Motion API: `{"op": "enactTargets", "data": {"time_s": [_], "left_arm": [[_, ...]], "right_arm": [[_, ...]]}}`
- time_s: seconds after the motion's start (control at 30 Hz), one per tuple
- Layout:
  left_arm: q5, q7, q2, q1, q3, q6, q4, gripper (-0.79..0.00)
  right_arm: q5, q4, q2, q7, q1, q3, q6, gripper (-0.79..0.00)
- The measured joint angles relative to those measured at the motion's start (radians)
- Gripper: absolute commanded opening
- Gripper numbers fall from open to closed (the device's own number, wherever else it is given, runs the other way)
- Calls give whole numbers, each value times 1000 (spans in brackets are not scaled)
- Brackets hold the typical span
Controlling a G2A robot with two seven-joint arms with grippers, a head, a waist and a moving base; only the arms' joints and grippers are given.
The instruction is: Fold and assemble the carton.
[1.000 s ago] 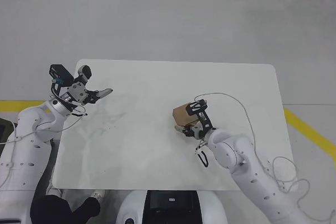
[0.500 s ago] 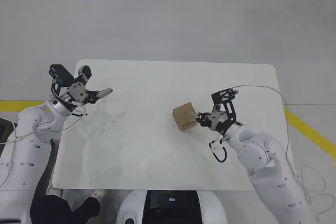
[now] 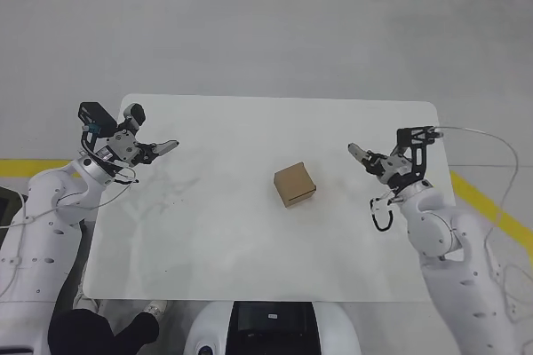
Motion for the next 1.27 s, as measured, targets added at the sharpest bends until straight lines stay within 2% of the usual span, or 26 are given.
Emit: {"op": "enactTargets", "data": {"time_s": [0.33,1.27], "left_arm": [[0,0,0,0,0,0,0,0],[0,0,0,0,0,0,0,-1]], "right_arm": [[-88,-16,10,-12,-24,74,19,0],[-100,-19,10,-10,-25,76,23,-1]]}}
